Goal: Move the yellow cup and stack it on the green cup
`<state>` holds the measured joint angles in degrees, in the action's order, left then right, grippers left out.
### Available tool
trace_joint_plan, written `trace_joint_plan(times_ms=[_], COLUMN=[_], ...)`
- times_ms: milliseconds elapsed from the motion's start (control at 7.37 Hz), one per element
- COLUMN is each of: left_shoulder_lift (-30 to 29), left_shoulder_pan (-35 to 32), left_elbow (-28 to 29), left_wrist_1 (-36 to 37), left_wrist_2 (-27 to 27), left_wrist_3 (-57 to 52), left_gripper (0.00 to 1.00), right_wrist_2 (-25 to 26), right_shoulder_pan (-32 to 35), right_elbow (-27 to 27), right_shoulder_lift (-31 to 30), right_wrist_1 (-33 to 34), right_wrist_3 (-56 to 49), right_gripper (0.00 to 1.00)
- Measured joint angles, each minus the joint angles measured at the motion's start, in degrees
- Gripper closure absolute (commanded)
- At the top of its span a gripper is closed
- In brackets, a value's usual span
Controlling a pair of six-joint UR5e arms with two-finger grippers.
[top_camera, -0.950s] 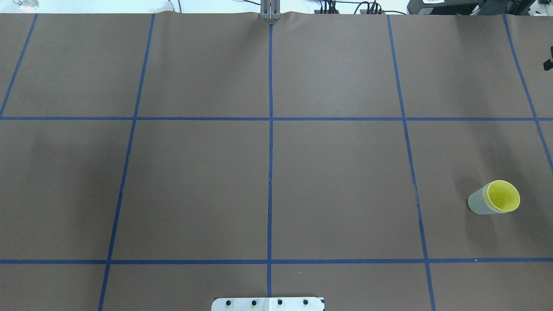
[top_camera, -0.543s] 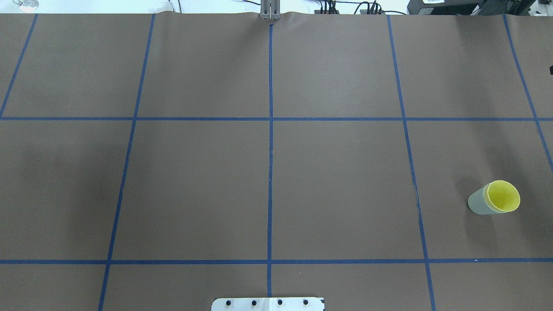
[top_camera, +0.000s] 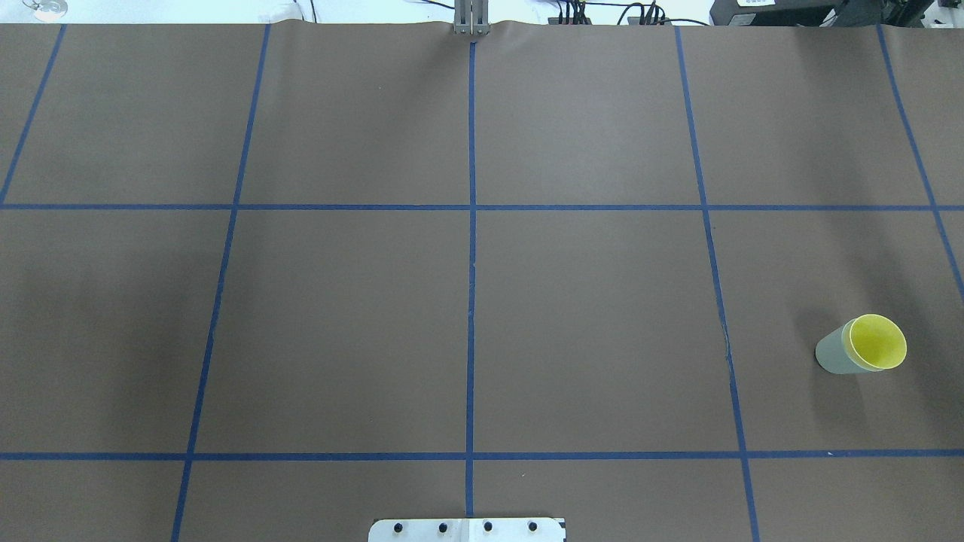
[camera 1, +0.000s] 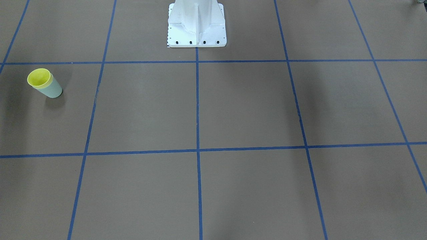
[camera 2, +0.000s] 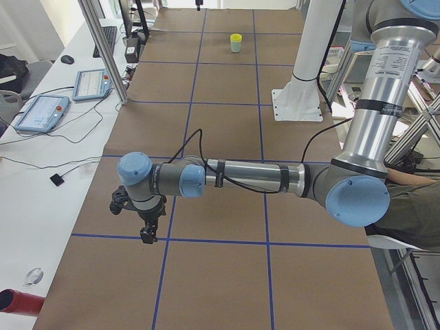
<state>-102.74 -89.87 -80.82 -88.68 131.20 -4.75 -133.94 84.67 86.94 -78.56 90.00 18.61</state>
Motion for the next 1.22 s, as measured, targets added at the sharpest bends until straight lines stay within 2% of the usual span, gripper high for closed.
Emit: trace_joint_plan(times_ms=[407,678,1221], left_shoulder_lift=[0.2,3.1,7.0], left_shoulder_pan=[0.0,0.0,0.1], left_elbow=[-1.0,-3.6,-7.0], left_wrist_1=[-0.1,-1.8,-4.3], left_wrist_2=[0.7,2.7,3.3], left_wrist_3=[-0.1,0.0,0.8], left_gripper=[0.00,0.00,0.00], right_wrist_2=[0.1,0.0,-0.1], right_shoulder_pan=[0.4,0.6,2.2], right_elbow=[0.2,0.5,2.0], right_shoulder_lift=[-0.2,-0.6,-2.8], right_wrist_1=[0.0,-0.1,-0.1], right_wrist_3=[-0.1,-0.1,-1.7], right_gripper=[0.00,0.00,0.00])
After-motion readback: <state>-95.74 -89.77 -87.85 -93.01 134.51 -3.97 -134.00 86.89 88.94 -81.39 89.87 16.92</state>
